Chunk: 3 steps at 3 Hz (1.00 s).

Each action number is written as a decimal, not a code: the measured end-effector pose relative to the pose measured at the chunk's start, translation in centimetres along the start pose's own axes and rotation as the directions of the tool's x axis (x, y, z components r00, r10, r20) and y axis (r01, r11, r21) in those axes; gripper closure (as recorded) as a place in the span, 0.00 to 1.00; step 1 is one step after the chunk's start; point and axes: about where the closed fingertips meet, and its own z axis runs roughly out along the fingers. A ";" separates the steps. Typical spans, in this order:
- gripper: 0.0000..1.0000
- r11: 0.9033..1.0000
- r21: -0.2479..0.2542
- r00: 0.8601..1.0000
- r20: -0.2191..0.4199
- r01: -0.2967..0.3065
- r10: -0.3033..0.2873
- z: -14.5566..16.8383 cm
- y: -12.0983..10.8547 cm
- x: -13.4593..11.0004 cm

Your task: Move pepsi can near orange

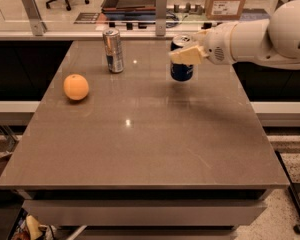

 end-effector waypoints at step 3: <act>1.00 0.984 -0.144 0.993 -0.041 0.102 -0.109 5.0 10.9 -3.2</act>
Offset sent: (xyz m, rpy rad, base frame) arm -0.0586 0.1222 -0.0202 -0.0927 0.0086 0.1634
